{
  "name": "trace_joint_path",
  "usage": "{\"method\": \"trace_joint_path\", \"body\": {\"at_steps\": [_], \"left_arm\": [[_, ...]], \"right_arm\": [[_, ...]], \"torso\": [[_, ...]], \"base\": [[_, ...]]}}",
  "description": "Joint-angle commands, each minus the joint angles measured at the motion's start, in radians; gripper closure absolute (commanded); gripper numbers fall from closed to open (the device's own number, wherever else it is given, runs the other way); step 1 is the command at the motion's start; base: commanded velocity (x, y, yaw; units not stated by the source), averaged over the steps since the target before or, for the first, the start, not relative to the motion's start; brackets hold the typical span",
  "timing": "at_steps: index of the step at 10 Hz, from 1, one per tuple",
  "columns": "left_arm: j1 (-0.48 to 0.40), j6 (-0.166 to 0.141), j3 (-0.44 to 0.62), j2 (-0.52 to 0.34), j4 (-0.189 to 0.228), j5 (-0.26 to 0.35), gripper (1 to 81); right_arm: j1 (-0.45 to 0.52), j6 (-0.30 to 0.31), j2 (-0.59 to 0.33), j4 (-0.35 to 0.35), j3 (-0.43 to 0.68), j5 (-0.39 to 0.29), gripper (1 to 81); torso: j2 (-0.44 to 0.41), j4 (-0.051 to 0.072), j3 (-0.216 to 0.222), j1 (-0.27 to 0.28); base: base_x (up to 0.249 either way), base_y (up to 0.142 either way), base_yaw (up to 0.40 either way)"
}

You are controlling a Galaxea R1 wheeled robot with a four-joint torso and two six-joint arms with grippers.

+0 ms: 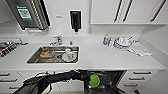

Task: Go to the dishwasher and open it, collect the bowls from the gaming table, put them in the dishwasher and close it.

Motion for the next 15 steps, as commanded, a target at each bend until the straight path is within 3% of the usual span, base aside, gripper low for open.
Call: {"method": "trace_joint_path", "body": {"at_steps": [1, 4, 5, 7, 9, 10, 12, 15], "left_arm": [[-0.157, 0.001, 0.023, 0.053, 0.003, 0.028, 81.1], [-0.157, 0.001, 0.023, 0.078, 0.002, 0.028, 81.1], [-0.157, 0.001, 0.023, 0.076, 0.001, 0.028, 1.0], [-0.111, 0.003, 0.035, 0.044, -0.002, 0.032, 1.0], [-0.022, 0.017, 0.084, -0.054, 0.001, 0.032, 1.0], [0.016, 0.034, 0.169, -0.152, 0.017, 0.032, 1.0], [0.09, 0.035, 0.34, -0.346, 0.054, 0.021, 1.0], [0.255, 0.035, 0.465, -0.554, 0.06, 0.009, 1.0]], "right_arm": [[0.033, -0.001, -0.026, 0.003, 0.013, -0.07, 81.1], [0.035, -0.001, -0.025, 0.003, 0.012, -0.07, 81.1], [0.035, -0.001, -0.025, 0.001, 0.012, -0.07, 81.1], [0.035, -0.001, -0.017, 0.001, 0.009, -0.07, 81.1], [0.044, -0.001, -0.026, 0.003, 0.016, -0.07, 81.1], [0.053, -0.001, -0.056, 0.003, 0.059, -0.07, 81.1], [0.076, -0.001, -0.152, 0.003, 0.205, -0.068, 81.1], [0.13, 0.001, -0.321, 0.007, 0.424, -0.067, 81.1]], "torso": [[0.0, 0.0, 0.0, 0.0], [0.0, 0.0, 0.0, 0.0], [0.0, 0.0, 0.0, 0.0], [0.0, 0.0, 0.0, 0.0], [0.0, 0.0, 0.0, 0.0], [0.0, 0.0, 0.0, 0.0], [0.0, 0.0, 0.0, 0.0], [0.0, 0.0, 0.0, 0.0]], "base": [[0.0, 0.0, 0.0], [0.0, 0.0, 0.0], [0.0, 0.0, 0.0], [0.0, 0.0, 0.0], [0.0, 0.0, 0.0], [0.0, 0.0, 0.0], [0.0, 0.0, 0.0], [0.0, 0.0, 0.0]]}}
